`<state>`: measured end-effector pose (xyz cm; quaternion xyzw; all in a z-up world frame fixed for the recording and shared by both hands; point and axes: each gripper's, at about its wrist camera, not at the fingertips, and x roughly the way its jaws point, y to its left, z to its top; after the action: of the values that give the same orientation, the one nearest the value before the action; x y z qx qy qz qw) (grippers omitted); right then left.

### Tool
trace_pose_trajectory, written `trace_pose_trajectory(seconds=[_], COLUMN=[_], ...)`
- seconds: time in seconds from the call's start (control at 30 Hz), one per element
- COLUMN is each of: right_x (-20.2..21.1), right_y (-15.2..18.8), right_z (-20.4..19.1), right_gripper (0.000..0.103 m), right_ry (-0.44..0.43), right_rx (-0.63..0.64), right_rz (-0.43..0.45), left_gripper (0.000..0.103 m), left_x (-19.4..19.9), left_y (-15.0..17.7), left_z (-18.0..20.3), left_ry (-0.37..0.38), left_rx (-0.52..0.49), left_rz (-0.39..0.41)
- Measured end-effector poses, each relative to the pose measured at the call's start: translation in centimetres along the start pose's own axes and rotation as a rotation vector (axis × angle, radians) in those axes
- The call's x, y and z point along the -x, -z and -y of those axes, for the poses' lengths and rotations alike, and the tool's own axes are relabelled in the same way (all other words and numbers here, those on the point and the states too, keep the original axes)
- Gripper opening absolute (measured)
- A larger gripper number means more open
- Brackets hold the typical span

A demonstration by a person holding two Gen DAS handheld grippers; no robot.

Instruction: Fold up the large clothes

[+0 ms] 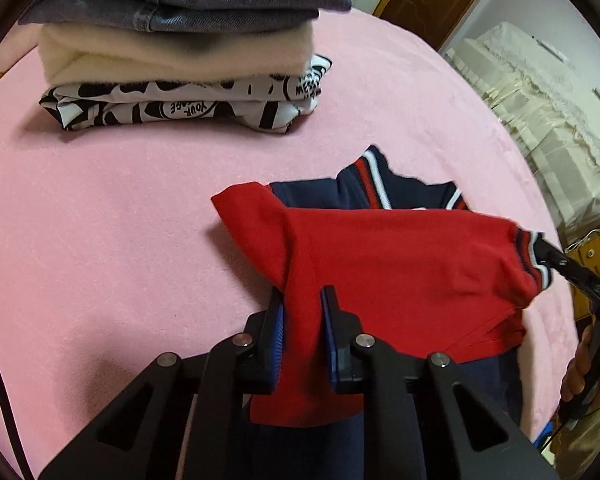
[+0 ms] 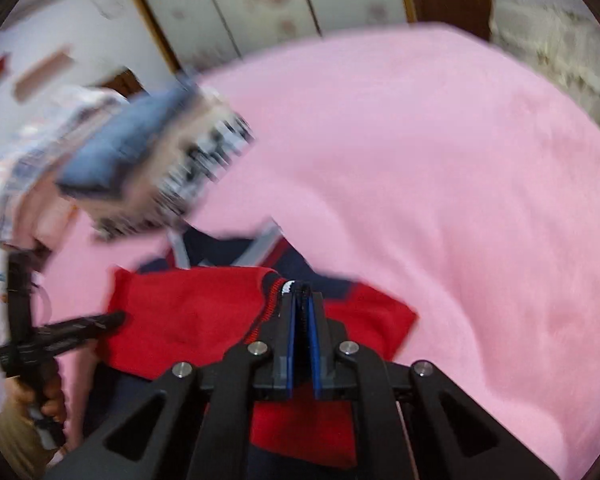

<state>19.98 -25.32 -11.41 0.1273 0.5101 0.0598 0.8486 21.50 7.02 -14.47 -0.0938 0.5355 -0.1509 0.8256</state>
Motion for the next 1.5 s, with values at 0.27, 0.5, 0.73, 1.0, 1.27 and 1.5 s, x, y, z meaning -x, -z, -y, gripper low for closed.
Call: trace_pose_trajectory(seconds=[0.27,0.5,0.73,1.0,1.27,1.5], right_x=[0.6,3.8,0.1,-0.4,1.0,2.4], right_y=[2.0,2.4,3.2,4.8,4.8,4.8], right_z=[2.0,-3.3,-7.7,-1.7,-2.4,-2.7], right_gripper=[0.015,0.016,0.016,0.016,0.017,0.019], right_ry=[0.019,-0.02,0.027,0.263,0.237,0.193], right_rx=[-0.098,0.018,0.094,0.02,-0.006,-0.068], right_rz=[-0.023,0.097,0.07,0.052,0.075,0.08], left_gripper=[0.034,0.034,0.034,0.034,0.038,0.053], left_x=[0.5,4.9,1.6,-1.0,-0.7,0.8], left_y=[0.0,-0.3,0.6,2.1,2.2,2.4], left_z=[-0.7,1.3,5.2,2.7,3.3,4.3], left_ry=[-0.091,-0.084,-0.053,-0.142,-0.156,-0.159], left_rx=[-0.028,-0.023,-0.038,-0.021,-0.031,-0.042], left_rz=[0.01,0.144,0.094,0.038,0.03,0.033])
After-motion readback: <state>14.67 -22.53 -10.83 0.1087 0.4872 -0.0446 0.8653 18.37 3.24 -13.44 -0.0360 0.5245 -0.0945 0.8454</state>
